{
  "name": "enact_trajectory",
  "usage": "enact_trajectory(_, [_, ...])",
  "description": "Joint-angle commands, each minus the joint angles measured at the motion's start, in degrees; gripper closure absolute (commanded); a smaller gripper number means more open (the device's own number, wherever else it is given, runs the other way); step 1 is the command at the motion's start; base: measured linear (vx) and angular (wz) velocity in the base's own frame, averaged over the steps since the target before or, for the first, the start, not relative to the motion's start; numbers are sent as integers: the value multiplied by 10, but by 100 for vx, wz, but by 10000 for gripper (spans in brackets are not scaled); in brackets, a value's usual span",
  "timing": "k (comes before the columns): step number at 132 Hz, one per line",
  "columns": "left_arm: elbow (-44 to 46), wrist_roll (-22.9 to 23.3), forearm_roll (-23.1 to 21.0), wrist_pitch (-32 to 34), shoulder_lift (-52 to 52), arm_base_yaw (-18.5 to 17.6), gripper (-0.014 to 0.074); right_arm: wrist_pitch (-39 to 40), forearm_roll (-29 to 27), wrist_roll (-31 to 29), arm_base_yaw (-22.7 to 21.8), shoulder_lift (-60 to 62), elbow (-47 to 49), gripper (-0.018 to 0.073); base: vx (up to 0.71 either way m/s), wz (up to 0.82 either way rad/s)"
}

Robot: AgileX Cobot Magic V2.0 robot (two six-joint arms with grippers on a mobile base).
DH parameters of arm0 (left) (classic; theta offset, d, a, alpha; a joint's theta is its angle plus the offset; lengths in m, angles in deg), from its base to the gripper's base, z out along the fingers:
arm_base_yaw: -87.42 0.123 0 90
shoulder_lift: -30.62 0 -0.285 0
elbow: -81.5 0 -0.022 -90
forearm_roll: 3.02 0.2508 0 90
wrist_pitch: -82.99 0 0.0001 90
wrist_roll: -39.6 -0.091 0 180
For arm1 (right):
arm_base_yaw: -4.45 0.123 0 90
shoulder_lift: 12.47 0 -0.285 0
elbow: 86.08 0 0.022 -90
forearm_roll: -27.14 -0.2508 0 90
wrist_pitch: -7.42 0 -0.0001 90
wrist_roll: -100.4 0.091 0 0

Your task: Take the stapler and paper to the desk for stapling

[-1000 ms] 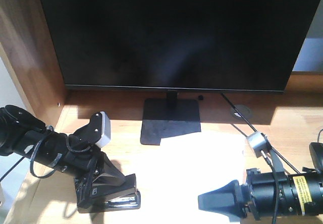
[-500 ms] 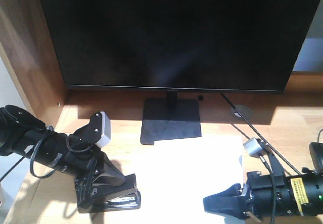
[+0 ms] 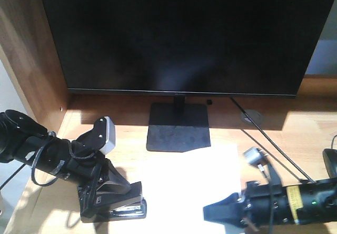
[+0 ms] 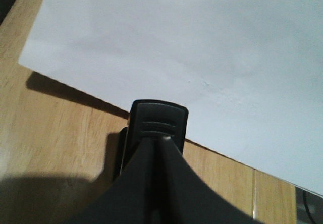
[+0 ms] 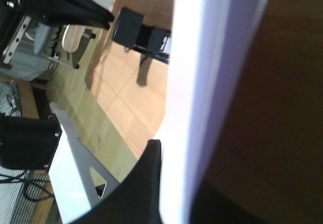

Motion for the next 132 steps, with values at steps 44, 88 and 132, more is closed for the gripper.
enact_trajectory(44, [10, 3, -26, -24, 22, -2, 603, 45, -87, -43, 30, -8, 9, 562, 0, 0])
enact_trajectory(88, [10, 3, -26, -24, 22, -2, 603, 88, -125, -66, 29, -8, 9, 562, 0, 0])
enact_trajectory(132, [10, 3, -26, -24, 22, -2, 603, 80, -148, -87, 29, 44, 9, 562, 0, 0])
